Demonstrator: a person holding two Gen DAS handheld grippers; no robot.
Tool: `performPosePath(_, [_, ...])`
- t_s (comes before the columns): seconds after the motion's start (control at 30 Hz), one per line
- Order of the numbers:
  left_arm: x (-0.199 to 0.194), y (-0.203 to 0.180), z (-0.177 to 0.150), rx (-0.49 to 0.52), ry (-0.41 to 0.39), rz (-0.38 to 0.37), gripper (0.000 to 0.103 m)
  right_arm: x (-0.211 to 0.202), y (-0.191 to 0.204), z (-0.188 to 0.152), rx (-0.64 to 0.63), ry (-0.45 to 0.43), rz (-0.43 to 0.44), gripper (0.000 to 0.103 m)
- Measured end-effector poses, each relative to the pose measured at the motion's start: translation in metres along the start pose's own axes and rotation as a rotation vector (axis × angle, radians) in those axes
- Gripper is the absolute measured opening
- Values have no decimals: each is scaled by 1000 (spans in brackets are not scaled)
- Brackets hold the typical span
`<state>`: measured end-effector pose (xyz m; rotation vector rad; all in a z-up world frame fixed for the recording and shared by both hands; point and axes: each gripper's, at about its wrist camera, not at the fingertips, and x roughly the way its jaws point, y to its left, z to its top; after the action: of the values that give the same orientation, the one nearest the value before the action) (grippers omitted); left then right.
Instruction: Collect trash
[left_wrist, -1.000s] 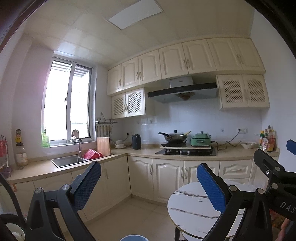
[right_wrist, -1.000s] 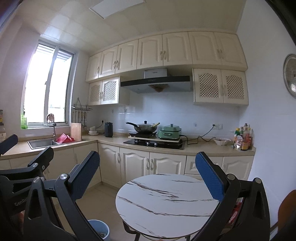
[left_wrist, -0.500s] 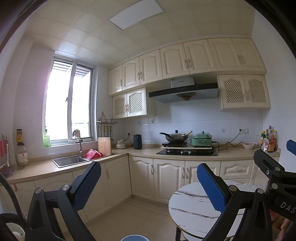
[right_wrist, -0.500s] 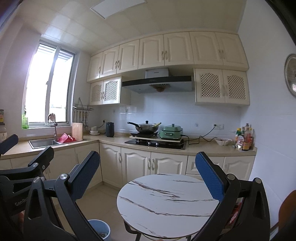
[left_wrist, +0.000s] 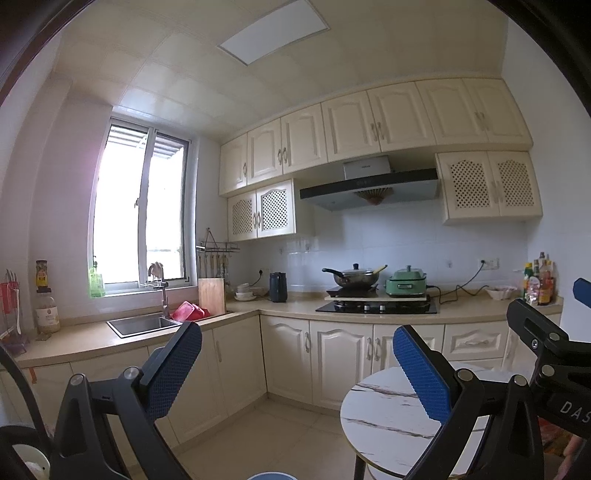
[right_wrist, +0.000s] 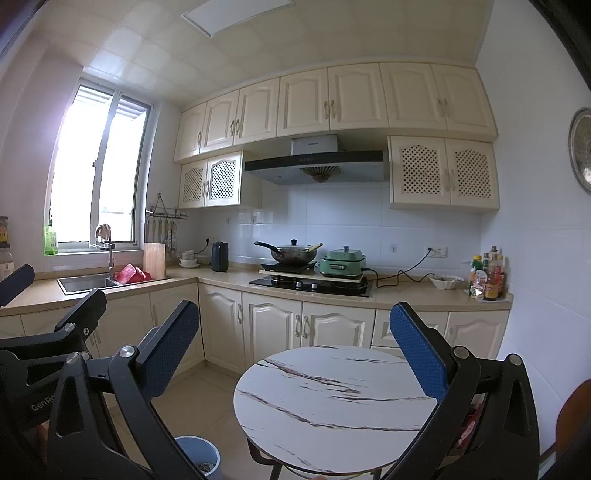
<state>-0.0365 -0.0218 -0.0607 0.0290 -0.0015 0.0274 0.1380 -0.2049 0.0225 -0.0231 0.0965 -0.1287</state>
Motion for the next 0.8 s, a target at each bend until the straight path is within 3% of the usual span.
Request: performPosePath(0.8, [8, -3, -5, 0, -2, 3, 103, 0, 0, 1, -1, -1, 0, 103])
